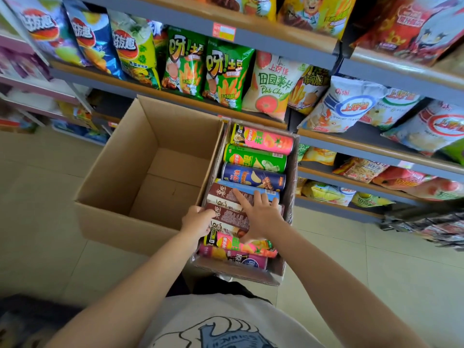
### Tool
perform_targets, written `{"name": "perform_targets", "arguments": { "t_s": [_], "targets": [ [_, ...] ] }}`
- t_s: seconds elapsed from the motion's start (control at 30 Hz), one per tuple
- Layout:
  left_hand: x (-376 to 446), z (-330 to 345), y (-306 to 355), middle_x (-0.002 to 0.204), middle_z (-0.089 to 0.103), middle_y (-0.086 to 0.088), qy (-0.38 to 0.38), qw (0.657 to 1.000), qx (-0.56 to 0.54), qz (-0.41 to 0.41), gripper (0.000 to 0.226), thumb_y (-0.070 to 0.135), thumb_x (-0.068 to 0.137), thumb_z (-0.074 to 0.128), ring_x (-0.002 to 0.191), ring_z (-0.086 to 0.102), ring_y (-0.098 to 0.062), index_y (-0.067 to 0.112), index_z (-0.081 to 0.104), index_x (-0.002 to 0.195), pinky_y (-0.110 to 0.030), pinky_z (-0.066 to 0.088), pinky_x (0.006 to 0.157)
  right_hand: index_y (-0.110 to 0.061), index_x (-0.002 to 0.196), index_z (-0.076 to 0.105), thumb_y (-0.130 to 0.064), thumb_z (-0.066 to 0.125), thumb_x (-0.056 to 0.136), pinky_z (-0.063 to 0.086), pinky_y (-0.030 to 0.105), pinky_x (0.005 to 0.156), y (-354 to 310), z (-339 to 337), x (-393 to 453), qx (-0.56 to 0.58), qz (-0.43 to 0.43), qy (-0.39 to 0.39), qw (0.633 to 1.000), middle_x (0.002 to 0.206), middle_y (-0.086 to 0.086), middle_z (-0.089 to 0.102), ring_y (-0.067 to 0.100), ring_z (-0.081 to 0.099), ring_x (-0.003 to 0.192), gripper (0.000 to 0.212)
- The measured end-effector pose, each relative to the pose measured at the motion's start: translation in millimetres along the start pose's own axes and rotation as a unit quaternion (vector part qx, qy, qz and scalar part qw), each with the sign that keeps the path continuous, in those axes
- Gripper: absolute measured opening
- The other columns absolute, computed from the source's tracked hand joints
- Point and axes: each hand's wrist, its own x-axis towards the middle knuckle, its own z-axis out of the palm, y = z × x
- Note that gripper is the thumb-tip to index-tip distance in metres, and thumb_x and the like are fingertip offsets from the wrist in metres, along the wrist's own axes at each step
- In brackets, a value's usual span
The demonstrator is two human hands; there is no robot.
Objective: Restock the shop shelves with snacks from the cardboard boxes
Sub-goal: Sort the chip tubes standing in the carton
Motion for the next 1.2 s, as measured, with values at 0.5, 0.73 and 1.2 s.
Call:
{"name": "perform_targets", "arguments": {
  "t_s": [0.5, 0.73, 1.2],
  "targets": [
    [-35.8, 34.6, 21.5, 0.114, 0.068, -0.016, -0.181, 0.963, -0.183, -0.083, 0.036, 0.035, 0.093, 0.067, 0.107, 0.066, -0.029, 0.010, 0.061, 0.118, -0.043, 0.052, 0.098, -0.054, 0.149, -0.016, -0.069, 0.086, 0.047, 0.034, 0.049, 0.115, 29.9, -5.9, -0.1, 0.531, 0.096, -0.051, 0.841, 0.159, 0.004, 0.022, 0.031, 0.031, 0.142, 0.144],
    [-29.7, 59.9, 32.9, 0.114, 0.072, -0.008, -0.207, 0.962, -0.157, -0.087, 0.067, 0.075, 0.083, 0.052, 0.103, 0.070, -0.023, 0.022, 0.062, 0.124, -0.039, 0.056, 0.091, -0.037, 0.158, 0.003, -0.046, 0.090, 0.057, 0.045, 0.042, 0.109, 14.3, 4.5, -1.1, 0.775, 0.093, -0.008, 0.625, 0.143, -0.004, 0.051, 0.018, 0.058, 0.124, 0.133],
    [-184.3, -6.9, 287.0, 0.123, 0.068, 0.005, -0.182, 0.866, -0.069, 0.461, 0.048, 0.063, 0.082, 0.058, 0.111, 0.066, -0.009, 0.035, 0.059, 0.121, -0.027, 0.052, 0.096, -0.028, 0.149, 0.035, -0.043, 0.074, 0.079, 0.052, 0.016, 0.086, 40.7, -270.7, -107.8, 0.687, -0.186, 0.372, 0.595, 0.130, -0.012, 0.063, 0.000, 0.061, 0.117, 0.081]
  ]
}}
